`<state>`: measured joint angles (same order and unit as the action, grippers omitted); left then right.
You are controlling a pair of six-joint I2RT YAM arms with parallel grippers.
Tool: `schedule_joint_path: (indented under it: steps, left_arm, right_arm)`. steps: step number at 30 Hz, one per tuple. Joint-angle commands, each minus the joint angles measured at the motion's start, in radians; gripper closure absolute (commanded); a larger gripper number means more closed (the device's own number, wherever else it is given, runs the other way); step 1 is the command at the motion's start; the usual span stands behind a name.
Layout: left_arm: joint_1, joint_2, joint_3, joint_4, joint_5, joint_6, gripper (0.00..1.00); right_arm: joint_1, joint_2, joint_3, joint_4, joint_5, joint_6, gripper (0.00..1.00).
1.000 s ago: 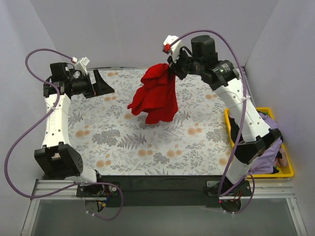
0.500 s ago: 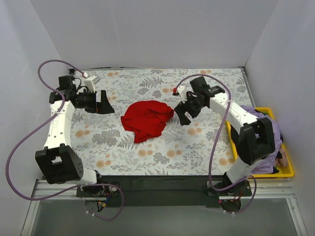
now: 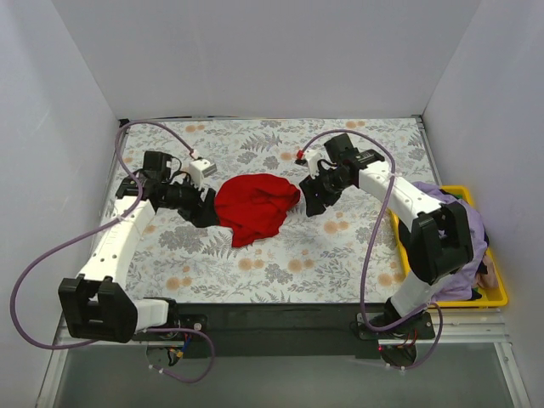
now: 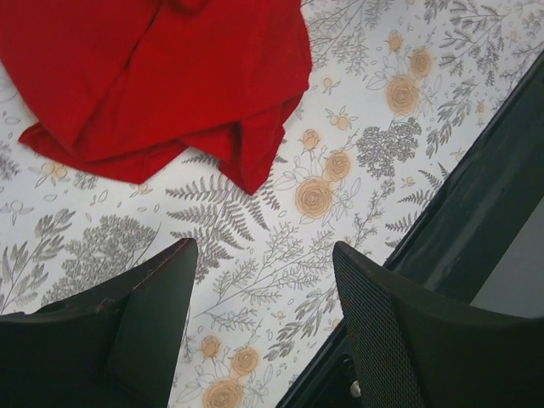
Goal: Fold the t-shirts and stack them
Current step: Flatten the tshirt out
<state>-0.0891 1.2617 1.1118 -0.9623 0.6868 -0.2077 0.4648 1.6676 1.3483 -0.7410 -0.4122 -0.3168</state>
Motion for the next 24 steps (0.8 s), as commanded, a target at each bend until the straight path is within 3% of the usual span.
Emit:
schedule_joint_path:
  steps: [1,6,12,17,24]
  left_arm:
    - [-0.076,-0.027,0.034,0.053,-0.006,0.025,0.37]
    - [-0.257,-0.064,0.065,0.109,-0.087,0.137,0.36]
    - [-0.379,-0.012,0.046,0.129,-0.168,0.330,0.39]
    - [-0.504,-0.045,-0.114,0.379,-0.253,0.315,0.42]
    - [-0.518,-0.097,-0.395,0.707,-0.299,0.410,0.40]
  right_arm:
    - [0.000,0.021,0.054,0.028,-0.007,0.057,0.38]
    - [0.001,0.018,0.078,0.034,-0.022,0.064,0.41]
    - [-0.002,0.024,0.118,0.034,-0.037,0.067,0.42]
    - [-0.002,0.133,0.225,0.037,-0.051,0.107,0.42]
    - [0.000,0.320,0.344,0.034,-0.060,0.090,0.41]
